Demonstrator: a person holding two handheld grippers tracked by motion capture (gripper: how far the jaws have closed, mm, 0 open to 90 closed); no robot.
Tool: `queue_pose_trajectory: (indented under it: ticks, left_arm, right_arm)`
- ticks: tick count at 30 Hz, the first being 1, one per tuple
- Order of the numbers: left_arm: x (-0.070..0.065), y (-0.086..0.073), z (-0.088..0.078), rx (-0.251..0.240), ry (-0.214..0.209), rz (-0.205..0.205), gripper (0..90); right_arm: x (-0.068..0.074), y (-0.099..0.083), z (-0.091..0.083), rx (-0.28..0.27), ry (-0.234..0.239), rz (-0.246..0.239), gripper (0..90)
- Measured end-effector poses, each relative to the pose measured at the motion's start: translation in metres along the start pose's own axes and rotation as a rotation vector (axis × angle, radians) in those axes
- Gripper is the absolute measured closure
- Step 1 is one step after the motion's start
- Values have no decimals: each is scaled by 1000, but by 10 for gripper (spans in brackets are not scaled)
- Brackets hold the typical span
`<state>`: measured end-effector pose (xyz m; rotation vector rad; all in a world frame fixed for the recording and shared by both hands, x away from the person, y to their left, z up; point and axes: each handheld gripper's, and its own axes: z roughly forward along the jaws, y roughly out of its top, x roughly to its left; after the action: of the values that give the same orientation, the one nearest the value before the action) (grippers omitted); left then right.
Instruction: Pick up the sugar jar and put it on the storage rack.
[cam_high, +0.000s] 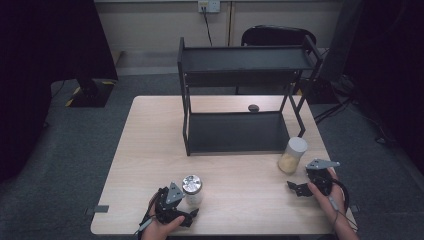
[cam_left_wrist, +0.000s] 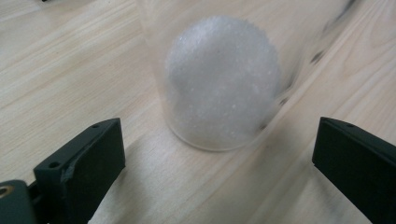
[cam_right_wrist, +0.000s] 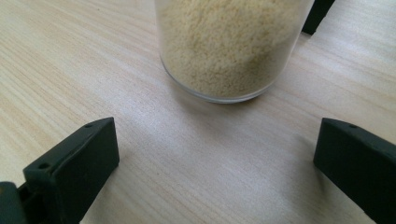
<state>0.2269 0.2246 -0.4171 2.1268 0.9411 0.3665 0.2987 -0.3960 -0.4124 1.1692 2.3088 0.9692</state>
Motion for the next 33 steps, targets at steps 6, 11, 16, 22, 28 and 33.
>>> queue_pose_trajectory:
  ticks: [6, 11, 16, 22, 28, 33]
  left_arm:
    - [4, 0, 0, -33, -21, -18, 17]
    - [7, 3, 1, -52, -28, -45, 17]
    - [8, 5, 6, -76, -30, -55, 23]
    - [9, 8, 14, -82, -32, -52, 81]
    - [16, 8, 22, -91, -57, -66, 181]
    - [12, 8, 20, -104, -52, -17, 272]
  right_arm:
    - [0, 0, 0, 0, 0, 0, 0]
    - [0, 0, 0, 0, 0, 0, 0]
    - [0, 0, 0, -1, 0, -1, 0]
    - [0, 0, 0, -1, 0, -1, 0]
    - [0, 0, 0, -1, 0, -1, 0]
    - [0, 0, 0, -1, 0, -1, 0]
